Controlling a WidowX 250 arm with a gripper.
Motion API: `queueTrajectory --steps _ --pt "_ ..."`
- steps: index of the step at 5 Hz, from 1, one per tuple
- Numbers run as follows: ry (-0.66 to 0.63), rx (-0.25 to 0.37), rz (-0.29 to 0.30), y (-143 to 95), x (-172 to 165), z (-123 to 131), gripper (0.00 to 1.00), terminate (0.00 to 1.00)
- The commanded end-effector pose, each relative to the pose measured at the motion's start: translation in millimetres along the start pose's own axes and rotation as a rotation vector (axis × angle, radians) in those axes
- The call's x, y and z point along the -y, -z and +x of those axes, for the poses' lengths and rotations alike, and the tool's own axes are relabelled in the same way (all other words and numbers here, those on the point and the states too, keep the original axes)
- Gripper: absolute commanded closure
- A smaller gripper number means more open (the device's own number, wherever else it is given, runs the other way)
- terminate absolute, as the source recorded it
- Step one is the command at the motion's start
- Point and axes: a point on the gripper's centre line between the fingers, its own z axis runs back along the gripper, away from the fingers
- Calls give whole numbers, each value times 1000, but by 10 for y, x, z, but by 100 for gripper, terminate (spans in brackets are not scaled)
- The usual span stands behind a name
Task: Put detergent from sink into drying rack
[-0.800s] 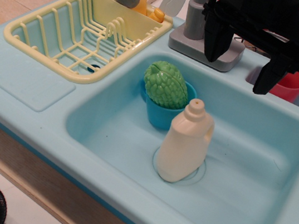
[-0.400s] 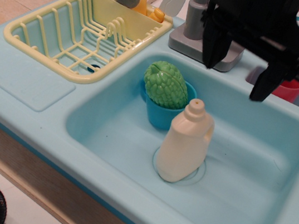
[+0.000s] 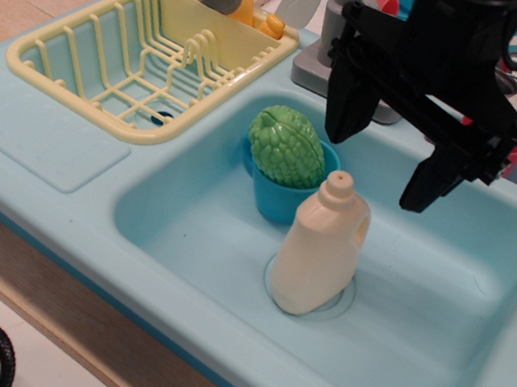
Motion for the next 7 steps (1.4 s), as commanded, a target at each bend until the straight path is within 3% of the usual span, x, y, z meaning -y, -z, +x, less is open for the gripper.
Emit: queueTrajectory --steps 1,5,6,7 --pt "-24 27 -46 -69 38 -80 0 0" --pt "-92 -70 -131 408 -48 -121 0 0" --pt "-147 -125 -132 472 -29 -152 100 0" --pt "-167 -125 -112 348 -13 -180 100 0"
